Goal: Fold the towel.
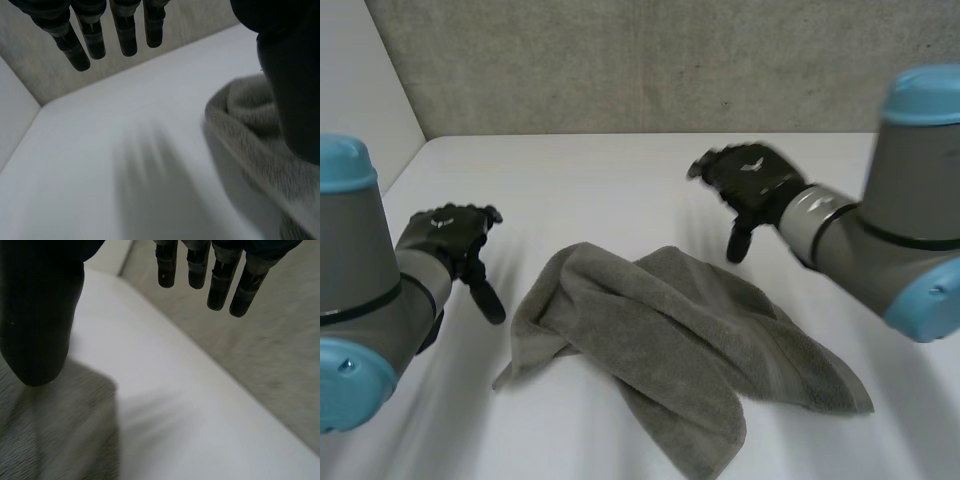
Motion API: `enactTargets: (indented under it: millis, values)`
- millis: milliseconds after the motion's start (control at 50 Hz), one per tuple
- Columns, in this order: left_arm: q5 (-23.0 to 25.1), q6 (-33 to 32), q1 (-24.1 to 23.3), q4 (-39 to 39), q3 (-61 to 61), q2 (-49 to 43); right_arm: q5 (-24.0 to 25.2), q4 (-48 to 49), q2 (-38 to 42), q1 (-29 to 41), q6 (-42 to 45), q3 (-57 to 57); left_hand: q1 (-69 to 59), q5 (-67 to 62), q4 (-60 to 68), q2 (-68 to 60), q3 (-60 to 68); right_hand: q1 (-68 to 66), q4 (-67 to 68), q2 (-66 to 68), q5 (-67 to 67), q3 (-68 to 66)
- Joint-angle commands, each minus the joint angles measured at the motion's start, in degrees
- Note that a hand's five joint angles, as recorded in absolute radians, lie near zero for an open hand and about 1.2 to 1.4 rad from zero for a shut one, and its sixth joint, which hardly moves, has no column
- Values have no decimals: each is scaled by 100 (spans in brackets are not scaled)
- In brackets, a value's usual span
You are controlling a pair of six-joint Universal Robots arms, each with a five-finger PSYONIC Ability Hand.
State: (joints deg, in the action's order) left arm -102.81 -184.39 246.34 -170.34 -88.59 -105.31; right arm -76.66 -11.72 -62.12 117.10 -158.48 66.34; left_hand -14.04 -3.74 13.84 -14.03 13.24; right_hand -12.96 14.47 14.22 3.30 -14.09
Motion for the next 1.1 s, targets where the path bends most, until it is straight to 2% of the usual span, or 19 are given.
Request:
enactTargets:
  millis: [20, 60, 180, 260, 400, 540, 720, 840, 880, 960, 1020, 1060, 1080, 1100]
  values:
    - [-2, 88, 46, -534, -501, -164, 221, -357, 1220, 182, 344, -973, 315, 286, -295, 315, -236, 296, -447, -422, -330, 409]
    - [-2, 131, 46, -674, -545, -261, 221, -462, 1815, 252, 440, -1542, 281, 252, -262, 281, -202, 296, -447, -422, -330, 409]
    - [33, 500, -15, -790, -537, -674, 151, -489, 2677, 270, 520, -2474, 163, 134, -144, 163, -84, 296, -447, -422, -330, 409]
    - [113, 659, -51, -790, -519, -789, 134, -489, 2959, 270, 511, -2800, 163, 134, -144, 163, -84, 291, -441, -417, -325, 404]
    - [569, 756, -94, -799, -510, -868, 116, -481, 3277, 270, 485, -3232, 80, 51, -60, 79, 0, -82, -68, -44, 48, 31]
    - [578, 756, -95, -808, -379, -1026, 125, -699, 3689, 270, 476, -3671, -22, -51, 41, -22, 101, -149, -1, 23, 116, -37]
    - [578, 747, -112, -799, -273, -1202, 142, -999, 3848, 270, 467, -3909, -1266, -1295, 1285, -1266, 1345, -217, 66, 91, 183, -104]
    - [570, 738, -121, -790, -133, -1395, 142, -1061, 3901, 270, 467, -3970, -1920, -1949, 1940, -1920, 1999, -1007, 857, 881, 974, -895]
    - [570, 738, -130, -790, -115, -1430, 133, -1078, 3909, 261, 467, -3979, -2305, -2335, 2325, -2306, 2385, -1778, 1627, 1652, 1744, -1665]
    - [561, 729, -147, -790, -80, -1475, 125, -1078, 3910, 261, 467, -3979, -2730, -2759, 2749, -2730, 2809, -2049, 1898, 1923, 2015, -1936]
    - [552, 712, -147, -799, -71, -1501, 125, -1078, 3910, 252, 467, -3979, -2948, -2978, 2968, -2949, 3028, -2904, 2754, 2778, 2870, -2791]
    - [543, 703, -147, -799, -71, -1510, 125, -1087, 3901, 252, 467, -3979, -3285, -3314, 3305, -3285, 3364, -3345, 3195, 3219, 3312, -3233]
    - [526, 694, -147, -799, -71, -1510, 116, -1104, 3892, 243, 458, -3979, -3718, -3747, 3738, -3718, 3797, -3961, 3811, 3836, 3928, -3849]
    - [526, 686, -147, -808, -71, -1510, 116, -1105, 3892, 243, 458, -3979, -4189, -4218, 4208, -4189, 4268, -3968, 3817, 3842, 3934, -3855]
